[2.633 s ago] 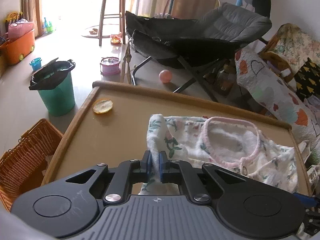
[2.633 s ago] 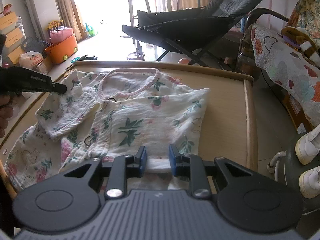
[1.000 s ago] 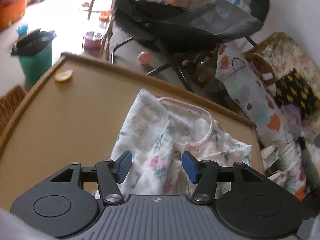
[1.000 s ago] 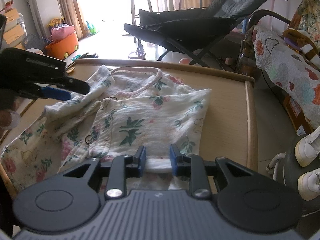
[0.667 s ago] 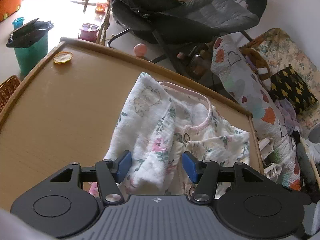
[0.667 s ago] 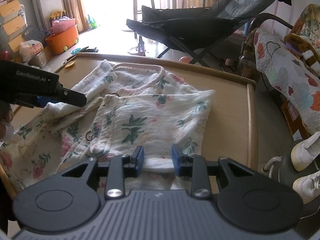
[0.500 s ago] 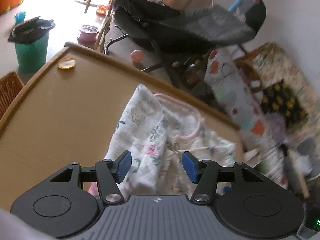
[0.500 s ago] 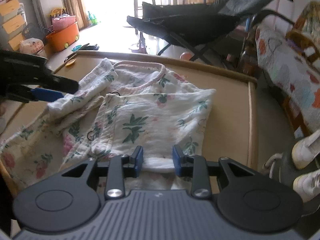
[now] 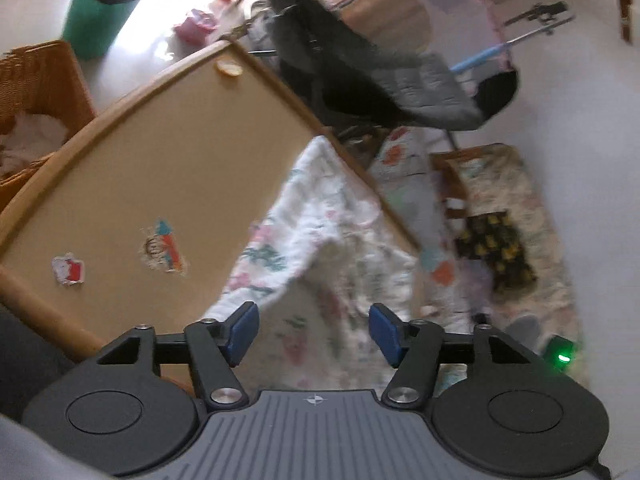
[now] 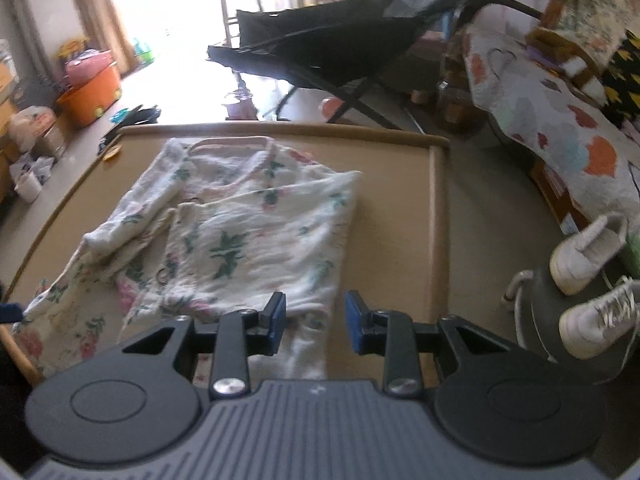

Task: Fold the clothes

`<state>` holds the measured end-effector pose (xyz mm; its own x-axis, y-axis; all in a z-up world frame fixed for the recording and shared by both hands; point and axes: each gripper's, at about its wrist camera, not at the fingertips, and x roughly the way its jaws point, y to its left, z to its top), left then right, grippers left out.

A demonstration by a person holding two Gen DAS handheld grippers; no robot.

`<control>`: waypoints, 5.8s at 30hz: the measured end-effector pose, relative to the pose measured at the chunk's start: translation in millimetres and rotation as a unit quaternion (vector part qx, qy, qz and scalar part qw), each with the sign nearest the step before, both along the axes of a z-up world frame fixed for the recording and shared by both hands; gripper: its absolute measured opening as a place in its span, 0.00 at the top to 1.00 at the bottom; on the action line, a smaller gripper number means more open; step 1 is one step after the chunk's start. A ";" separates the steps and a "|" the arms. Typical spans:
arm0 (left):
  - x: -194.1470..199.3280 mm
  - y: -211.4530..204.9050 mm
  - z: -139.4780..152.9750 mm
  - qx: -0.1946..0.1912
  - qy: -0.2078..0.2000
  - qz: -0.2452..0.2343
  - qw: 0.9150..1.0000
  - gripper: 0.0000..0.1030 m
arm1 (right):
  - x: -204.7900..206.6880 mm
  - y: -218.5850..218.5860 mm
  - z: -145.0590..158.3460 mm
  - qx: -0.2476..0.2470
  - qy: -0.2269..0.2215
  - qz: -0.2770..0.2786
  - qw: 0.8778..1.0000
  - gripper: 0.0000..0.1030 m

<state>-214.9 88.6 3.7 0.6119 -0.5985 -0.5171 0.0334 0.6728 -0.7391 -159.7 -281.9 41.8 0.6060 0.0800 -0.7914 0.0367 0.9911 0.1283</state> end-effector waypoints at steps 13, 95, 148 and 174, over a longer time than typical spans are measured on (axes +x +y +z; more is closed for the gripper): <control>-4.7 5.7 -10.0 -0.033 -0.021 0.012 0.999 0.36 | 42.0 -3.0 -6.5 0.010 -0.002 -0.049 0.999 0.69; 9.0 3.4 -20.3 -0.074 -0.006 0.012 0.997 0.33 | 41.7 100.9 16.0 -0.069 -0.053 0.119 0.989 0.67; -21.7 1.5 6.5 0.041 -0.019 0.050 0.998 0.33 | -74.4 3.2 -20.1 0.043 0.027 -0.001 0.999 0.94; -19.2 -2.2 -1.1 -0.017 -0.032 0.046 0.998 0.33 | -95.4 76.5 28.9 -0.017 -0.012 0.136 0.991 0.96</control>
<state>-234.1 86.5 2.6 0.6968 -0.5541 -0.4554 0.0203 0.6499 -0.7598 -255.2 -205.4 70.7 0.5849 0.2162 -0.7818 -0.2345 0.9677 0.0922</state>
